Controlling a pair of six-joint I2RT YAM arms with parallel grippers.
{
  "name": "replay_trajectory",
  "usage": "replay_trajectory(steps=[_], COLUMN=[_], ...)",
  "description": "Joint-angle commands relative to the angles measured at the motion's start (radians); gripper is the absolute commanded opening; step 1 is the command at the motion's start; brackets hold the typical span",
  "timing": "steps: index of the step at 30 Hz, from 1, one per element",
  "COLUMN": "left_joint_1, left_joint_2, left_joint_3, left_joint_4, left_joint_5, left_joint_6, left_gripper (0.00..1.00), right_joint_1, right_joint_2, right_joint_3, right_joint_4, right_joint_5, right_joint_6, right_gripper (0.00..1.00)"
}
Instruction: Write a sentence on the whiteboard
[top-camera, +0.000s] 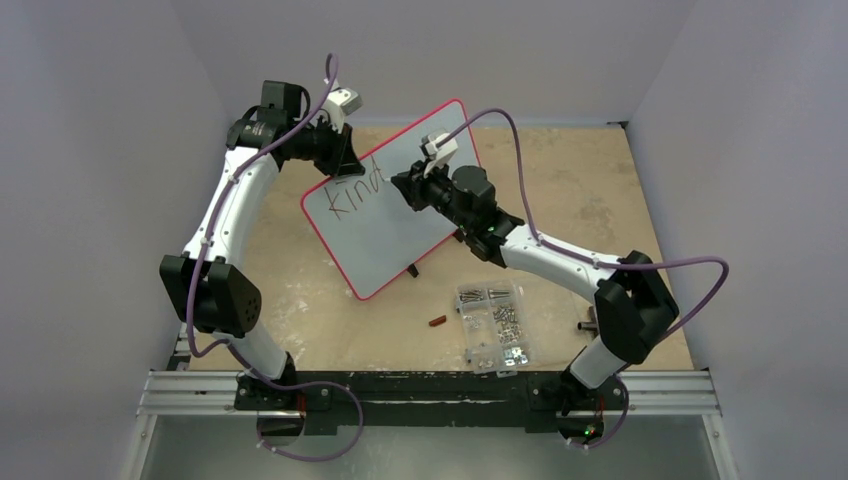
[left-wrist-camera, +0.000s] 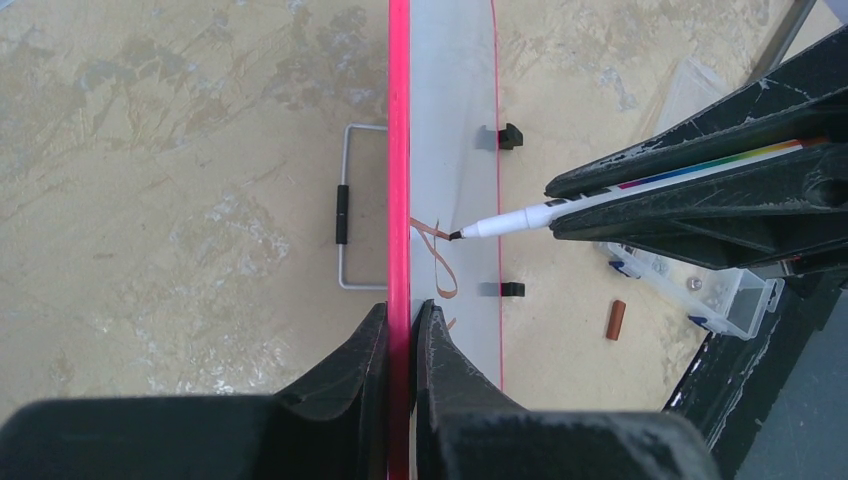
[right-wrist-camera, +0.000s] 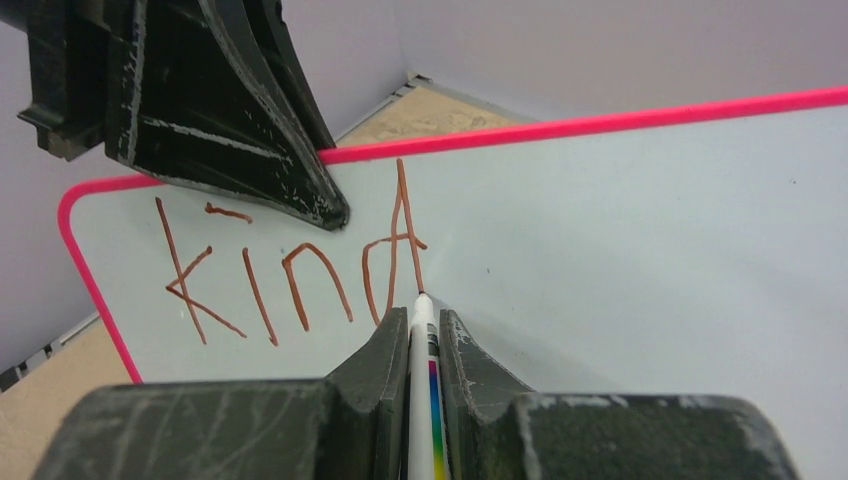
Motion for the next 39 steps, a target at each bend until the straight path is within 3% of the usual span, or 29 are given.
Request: replay_trajectory(steps=[1,20,39], left_joint_1=[-0.024,-0.028,-0.028], left_joint_2=[-0.025,-0.041,-0.043], left_joint_3=[-0.01,-0.023,-0.023], left_joint_4=[-0.071,-0.067,-0.06], left_joint_5=[-0.048,-0.064,-0.088], left_joint_6=[0.101,0.1,0.097], left_gripper=[0.0,0.0,0.0], right_joint_1=[-0.006,-0.034,-0.107], right_joint_2=[-0.035,-0.182,-0.21], right_joint_3=[-0.034,0.021,-0.047], right_joint_4=[-0.032,-0.122,-0.043], right_joint_5=[0.024,0.129,0.105], right_joint_6=[0.004,-0.118,-0.051], right_gripper=[0.0,0.0,0.0])
